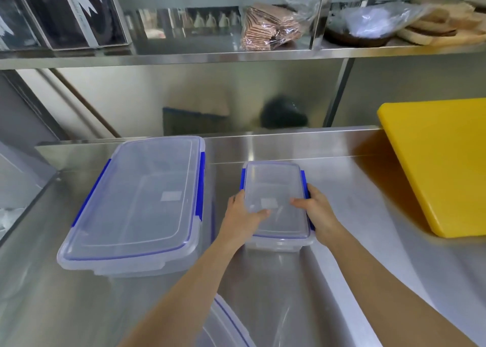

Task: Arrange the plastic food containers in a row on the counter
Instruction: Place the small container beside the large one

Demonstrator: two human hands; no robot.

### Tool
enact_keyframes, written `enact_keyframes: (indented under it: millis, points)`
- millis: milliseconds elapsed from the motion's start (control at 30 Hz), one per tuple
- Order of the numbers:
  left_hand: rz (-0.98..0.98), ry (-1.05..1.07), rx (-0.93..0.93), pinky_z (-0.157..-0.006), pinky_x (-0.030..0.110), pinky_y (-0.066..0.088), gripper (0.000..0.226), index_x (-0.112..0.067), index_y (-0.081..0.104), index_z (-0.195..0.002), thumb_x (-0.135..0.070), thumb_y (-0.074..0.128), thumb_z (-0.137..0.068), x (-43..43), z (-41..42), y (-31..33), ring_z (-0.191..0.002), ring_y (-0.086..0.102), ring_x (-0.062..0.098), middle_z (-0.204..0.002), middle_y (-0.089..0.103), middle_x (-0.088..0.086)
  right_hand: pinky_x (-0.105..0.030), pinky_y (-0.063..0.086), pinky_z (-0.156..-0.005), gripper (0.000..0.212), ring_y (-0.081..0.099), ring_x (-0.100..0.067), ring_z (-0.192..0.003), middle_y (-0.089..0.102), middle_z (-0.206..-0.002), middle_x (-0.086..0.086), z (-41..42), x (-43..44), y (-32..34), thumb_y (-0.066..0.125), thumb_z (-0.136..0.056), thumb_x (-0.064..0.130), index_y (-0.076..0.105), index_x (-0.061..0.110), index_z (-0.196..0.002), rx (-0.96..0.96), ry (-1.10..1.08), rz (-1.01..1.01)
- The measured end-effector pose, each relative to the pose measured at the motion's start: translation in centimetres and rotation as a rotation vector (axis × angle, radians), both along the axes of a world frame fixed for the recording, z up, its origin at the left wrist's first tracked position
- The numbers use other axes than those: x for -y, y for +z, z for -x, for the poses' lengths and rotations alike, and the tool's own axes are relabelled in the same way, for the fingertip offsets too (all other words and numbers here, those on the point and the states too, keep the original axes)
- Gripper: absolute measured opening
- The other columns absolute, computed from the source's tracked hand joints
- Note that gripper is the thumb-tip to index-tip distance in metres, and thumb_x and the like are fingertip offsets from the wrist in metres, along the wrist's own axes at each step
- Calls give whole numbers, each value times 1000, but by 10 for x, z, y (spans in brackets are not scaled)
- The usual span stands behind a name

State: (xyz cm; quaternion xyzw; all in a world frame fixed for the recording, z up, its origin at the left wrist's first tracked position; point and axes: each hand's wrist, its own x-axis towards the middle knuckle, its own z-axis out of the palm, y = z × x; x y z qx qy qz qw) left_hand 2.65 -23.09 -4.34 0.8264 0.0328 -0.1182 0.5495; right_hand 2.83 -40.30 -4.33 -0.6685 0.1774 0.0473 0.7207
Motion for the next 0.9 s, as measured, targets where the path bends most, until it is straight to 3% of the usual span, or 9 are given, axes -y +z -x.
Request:
enact_keyframes:
  millis: [100, 200, 433, 567, 700, 800, 900]
  points:
    - [-249, -25, 8, -108, 38, 31, 86, -18, 5, -149, -44, 58, -85, 5, -17, -6, -140, 26, 22, -158, 8, 2, -21, 53, -52, 40, 68, -15, -77, 70, -90, 3, -24, -5, -2, 59, -76, -3, 61, 26, -103, 16, 36, 24]
    - [-410, 10, 27, -111, 42, 31, 86, -17, -4, -148, -49, 49, -89, 4, -36, -13, -144, 18, 27, -160, 0, 5, -20, 51, -52, 36, 67, -13, -78, 68, -91, 4, -48, -11, -2, 58, -80, -1, 59, 23, -107, 33, 88, 54]
    - [-611, 92, 68, -109, 42, 34, 81, -14, 1, -148, -54, 40, -90, -5, -50, -14, -141, 25, 30, -158, 12, 11, -28, 50, -72, 31, 61, -17, -90, 62, -101, 1, -75, -33, -4, 57, -87, 11, 52, 21, -116, 45, 160, 174]
    - [-776, 5, 218, -109, 42, 35, 66, -15, 21, -144, -48, 42, -92, -13, -48, 1, -137, 32, 29, -153, 26, 11, -39, 53, -84, 29, 58, -25, -98, 56, -107, -6, -68, -43, -6, 59, -87, 26, 47, 17, -111, 90, 56, 451]
    - [-719, -103, 278, -108, 39, 35, 56, -14, 34, -141, -40, 46, -93, -20, -25, 21, -135, 36, 26, -148, 39, 8, -50, 44, -98, 46, 50, -28, -113, 52, -124, -10, -34, -52, -1, 58, -86, 30, 44, 13, -127, 236, -3, 634]
    - [-657, -112, 296, -106, 41, 36, 53, -15, 41, -138, -38, 49, -91, -33, 3, 34, -131, 41, 26, -145, 44, 7, -45, 41, -101, 54, 48, -26, -120, 49, -131, -8, 4, -66, 4, 59, -85, 31, 41, 18, -134, 289, 74, 614]
    - [-629, -138, 260, -105, 43, 41, 51, -19, 46, -135, -40, 51, -89, -50, 36, 42, -125, 47, 25, -140, 50, 5, -39, 41, -96, 55, 48, -26, -120, 49, -133, -9, 37, -78, 6, 61, -85, 33, 41, 15, -133, 353, 110, 741]
